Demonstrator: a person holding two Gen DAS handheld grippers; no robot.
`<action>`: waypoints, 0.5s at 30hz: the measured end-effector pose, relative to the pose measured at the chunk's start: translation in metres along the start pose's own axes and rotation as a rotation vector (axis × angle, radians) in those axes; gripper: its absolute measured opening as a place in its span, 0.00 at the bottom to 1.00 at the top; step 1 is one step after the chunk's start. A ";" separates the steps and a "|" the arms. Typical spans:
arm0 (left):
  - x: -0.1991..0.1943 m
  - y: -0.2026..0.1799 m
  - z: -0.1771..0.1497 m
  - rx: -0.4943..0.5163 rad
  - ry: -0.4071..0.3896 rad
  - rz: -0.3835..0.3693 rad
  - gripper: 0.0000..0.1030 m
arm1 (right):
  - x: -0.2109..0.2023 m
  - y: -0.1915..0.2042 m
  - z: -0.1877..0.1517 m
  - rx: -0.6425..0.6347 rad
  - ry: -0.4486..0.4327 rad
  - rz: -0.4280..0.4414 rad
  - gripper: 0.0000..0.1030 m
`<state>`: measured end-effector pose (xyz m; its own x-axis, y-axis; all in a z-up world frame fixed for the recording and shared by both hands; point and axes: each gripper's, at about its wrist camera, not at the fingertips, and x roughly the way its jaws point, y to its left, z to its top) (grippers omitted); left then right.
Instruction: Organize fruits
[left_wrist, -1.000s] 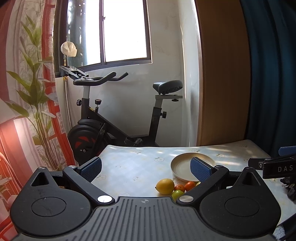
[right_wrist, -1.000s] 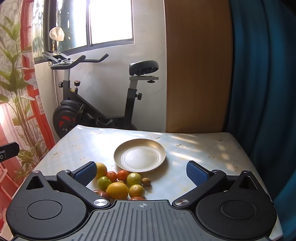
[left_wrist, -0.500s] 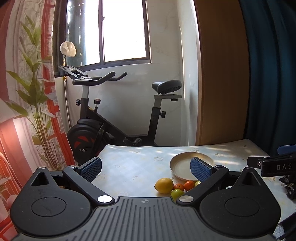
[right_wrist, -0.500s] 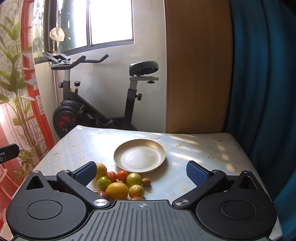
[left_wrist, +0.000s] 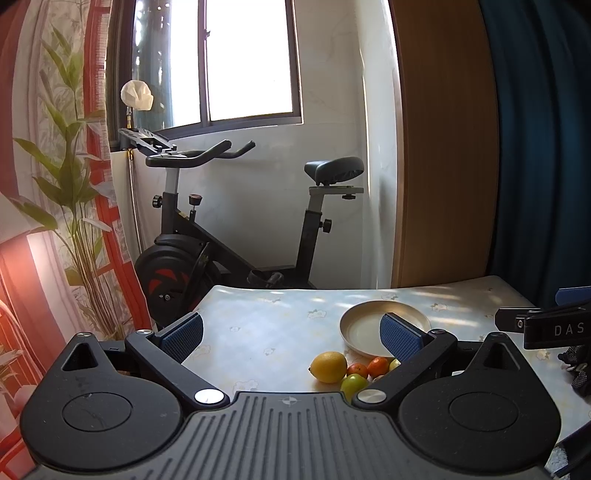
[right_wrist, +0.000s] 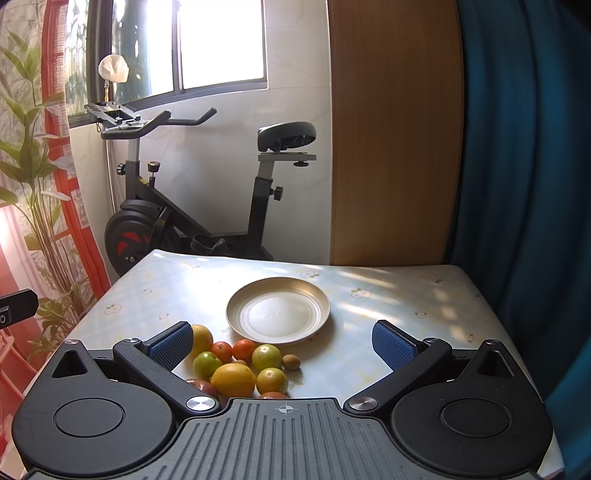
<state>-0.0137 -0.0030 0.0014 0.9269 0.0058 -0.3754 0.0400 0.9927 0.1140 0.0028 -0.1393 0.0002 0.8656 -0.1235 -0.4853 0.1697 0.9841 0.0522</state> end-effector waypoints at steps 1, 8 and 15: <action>0.000 0.000 0.000 0.000 0.000 0.000 1.00 | 0.000 0.000 0.000 0.000 0.000 0.000 1.00; 0.000 0.000 0.000 0.000 0.002 -0.001 1.00 | 0.000 0.000 0.000 0.000 0.000 -0.001 1.00; 0.001 0.002 -0.003 0.000 0.007 0.004 1.00 | -0.001 0.000 0.000 0.001 0.000 0.000 1.00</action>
<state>-0.0138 -0.0009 -0.0014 0.9245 0.0107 -0.3810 0.0360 0.9927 0.1152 0.0022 -0.1391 0.0007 0.8658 -0.1232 -0.4849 0.1698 0.9841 0.0530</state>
